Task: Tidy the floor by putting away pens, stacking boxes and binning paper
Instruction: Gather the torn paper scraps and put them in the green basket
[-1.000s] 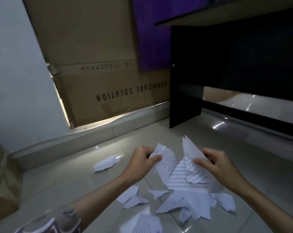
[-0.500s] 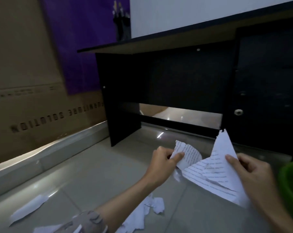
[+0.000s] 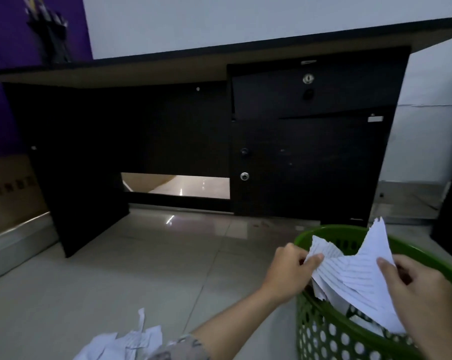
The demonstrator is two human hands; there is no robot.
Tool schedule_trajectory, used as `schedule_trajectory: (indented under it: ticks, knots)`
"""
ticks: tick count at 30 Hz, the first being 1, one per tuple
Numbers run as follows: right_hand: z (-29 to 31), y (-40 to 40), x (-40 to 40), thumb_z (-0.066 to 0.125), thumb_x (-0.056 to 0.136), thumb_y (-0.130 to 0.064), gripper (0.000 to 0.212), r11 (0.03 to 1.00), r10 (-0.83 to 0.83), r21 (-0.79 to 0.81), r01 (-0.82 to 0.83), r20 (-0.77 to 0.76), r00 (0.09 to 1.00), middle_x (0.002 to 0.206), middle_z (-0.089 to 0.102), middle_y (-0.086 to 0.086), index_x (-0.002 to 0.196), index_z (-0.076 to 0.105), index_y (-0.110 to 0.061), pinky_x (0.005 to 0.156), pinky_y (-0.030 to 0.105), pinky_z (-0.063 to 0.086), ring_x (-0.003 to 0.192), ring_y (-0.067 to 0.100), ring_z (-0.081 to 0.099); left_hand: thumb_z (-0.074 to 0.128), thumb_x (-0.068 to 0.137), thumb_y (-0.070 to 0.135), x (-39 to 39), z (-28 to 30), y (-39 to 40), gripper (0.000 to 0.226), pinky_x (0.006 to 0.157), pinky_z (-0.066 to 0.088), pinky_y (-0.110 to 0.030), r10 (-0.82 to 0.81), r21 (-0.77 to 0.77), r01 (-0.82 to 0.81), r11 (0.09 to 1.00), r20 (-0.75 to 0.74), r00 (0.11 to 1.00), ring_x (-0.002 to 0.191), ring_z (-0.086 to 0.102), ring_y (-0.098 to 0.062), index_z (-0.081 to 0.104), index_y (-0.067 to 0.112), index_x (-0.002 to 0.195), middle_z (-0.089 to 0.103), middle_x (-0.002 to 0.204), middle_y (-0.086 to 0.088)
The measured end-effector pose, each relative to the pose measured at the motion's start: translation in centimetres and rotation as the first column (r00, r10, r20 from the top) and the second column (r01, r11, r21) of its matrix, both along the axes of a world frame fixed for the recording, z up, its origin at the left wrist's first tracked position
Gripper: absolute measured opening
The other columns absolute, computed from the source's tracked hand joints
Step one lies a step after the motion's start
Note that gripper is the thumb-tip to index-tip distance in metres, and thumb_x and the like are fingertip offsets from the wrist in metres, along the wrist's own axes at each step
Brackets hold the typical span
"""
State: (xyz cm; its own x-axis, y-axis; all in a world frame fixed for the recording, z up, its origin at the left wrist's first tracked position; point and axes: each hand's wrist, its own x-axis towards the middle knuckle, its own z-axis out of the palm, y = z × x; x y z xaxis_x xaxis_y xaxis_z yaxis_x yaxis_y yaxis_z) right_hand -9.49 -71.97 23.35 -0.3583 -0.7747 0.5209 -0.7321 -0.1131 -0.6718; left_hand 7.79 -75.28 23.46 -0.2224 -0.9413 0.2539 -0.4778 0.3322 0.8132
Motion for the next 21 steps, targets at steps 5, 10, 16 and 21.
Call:
schedule_trajectory:
  ticks: [5, 10, 16, 21]
  knots:
    - [-1.1, -0.3, -1.4, 0.058, 0.087, -0.015, 0.025, 0.985, -0.096, 0.133, 0.106, -0.076, 0.992, 0.053, 0.057, 0.017, 0.073, 0.063, 0.005, 0.054, 0.038, 0.05, 0.049, 0.025, 0.05, 0.046, 0.094, 0.04, -2.3, -1.7, -0.1, 0.045, 0.066, 0.038, -0.024, -0.125, 0.119, 0.11, 0.987, 0.126, 0.984, 0.045, 0.037, -0.005, 0.044, 0.016, 0.055, 0.038, 0.051, 0.002]
    - [-1.0, -0.4, -1.6, 0.06, 0.086, -0.021, 0.025, 0.972, -0.057, 0.226, 0.06, -0.018, 0.998, 0.057, 0.057, 0.012, 0.068, 0.057, -0.005, 0.047, 0.029, 0.04, 0.044, 0.021, 0.054, 0.039, 0.09, 0.057, -2.2, -2.0, -0.5, 0.047, 0.111, 0.006, -0.05, -0.142, 0.139, 0.112, 0.984, 0.229, 0.963, 0.12, 0.043, -0.025, 0.058, 0.019, 0.109, 0.061, 0.107, -0.007]
    - [-0.1, -0.6, 0.6, 0.062, 0.084, -0.033, 0.011, 0.967, -0.011, 0.254, 0.01, 0.003, 1.0, 0.096, 0.054, 0.008, 0.088, 0.057, -0.024, 0.074, 0.036, 0.046, 0.084, 0.026, 0.056, 0.04, 0.09, 0.057, -0.8, -1.9, -1.2, 0.048, 0.111, 0.002, -0.049, -0.145, 0.151, 0.115, 0.982, 0.209, 0.967, 0.137, 0.02, -0.021, 0.046, 0.028, 0.127, 0.043, 0.136, -0.004]
    - [0.0, -0.5, 5.2, 0.065, 0.083, -0.018, 0.011, 0.968, 0.232, 0.092, -0.233, 0.027, 0.972, 0.1, 0.05, 0.0, 0.093, 0.06, -0.02, 0.075, 0.03, 0.043, 0.088, 0.017, 0.052, 0.041, 0.092, 0.052, 3.2, -1.0, -1.8, 0.042, 0.105, 0.01, -0.041, -0.037, 0.079, 0.019, 0.997, 0.229, 0.973, 0.131, 0.028, -0.015, 0.051, 0.026, 0.123, 0.05, 0.131, 0.003]
